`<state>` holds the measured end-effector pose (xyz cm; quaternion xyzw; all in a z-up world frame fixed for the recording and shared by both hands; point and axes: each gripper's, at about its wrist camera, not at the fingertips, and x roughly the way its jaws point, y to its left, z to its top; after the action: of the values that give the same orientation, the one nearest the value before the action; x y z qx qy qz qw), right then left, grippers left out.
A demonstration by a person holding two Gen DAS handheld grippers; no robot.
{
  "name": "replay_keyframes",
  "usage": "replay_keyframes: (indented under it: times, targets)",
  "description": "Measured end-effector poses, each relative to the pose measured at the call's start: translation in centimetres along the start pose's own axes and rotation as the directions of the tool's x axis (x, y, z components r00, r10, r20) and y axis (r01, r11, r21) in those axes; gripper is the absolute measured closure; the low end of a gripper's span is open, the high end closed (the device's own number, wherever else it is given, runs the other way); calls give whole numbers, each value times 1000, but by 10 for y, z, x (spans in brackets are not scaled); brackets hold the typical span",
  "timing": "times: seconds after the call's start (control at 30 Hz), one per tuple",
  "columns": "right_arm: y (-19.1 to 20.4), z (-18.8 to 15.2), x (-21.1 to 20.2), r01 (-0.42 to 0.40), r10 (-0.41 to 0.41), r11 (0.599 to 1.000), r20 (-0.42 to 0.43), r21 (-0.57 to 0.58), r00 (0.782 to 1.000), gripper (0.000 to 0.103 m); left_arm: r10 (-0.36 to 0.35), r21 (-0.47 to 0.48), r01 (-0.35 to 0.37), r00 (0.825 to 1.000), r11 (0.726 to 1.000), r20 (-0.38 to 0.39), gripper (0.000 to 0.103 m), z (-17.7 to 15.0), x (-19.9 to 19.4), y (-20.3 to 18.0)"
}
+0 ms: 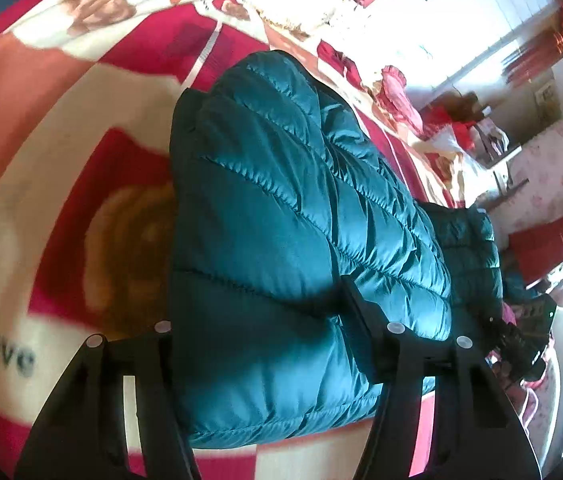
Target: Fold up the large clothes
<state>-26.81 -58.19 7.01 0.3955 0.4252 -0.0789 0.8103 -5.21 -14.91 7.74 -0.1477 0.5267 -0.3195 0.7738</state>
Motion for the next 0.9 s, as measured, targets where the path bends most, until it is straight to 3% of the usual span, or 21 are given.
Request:
replay_keyframes:
  times: [0.3,0.33,0.4,0.43,0.5,0.6,0.8,0.9]
  targets:
    - [-2,-54,-33,-53,57,997,-78,48,995,60,21,30,-19,997,999,-69,44,-62,-34,17]
    - [-2,-60,-33,-27,30,999,-86,31,996,58,23,27,-21,998,999,-66,42,-62,-32,17]
    - [-5,-66,-27,32,-30,999,-94,23,995,49,50,13,-49,998,999,-50,26,-65,-27,21]
    - [-7,-68,-23,64,-63,998,-100,13,993,38,61,7,-61,997,998,-49,24,-65,-25,21]
    - [-12,-70,-9,134,-135,991,-109,-15,985,30,67,-7,-68,997,998,-44,23,-67,-26,25]
    - [-8,-70,-10,168,-168,986,-94,-15,981,29,89,-14,-90,995,996,-39,23,-69,-37,22]
    - [9,-70,-43,233,-235,971,-48,-44,971,29,171,55,-177,981,983,96,23,-79,-84,7]
    - [13,-76,-64,244,-245,969,-25,-35,969,29,213,86,-230,962,969,170,23,-86,-104,-6]
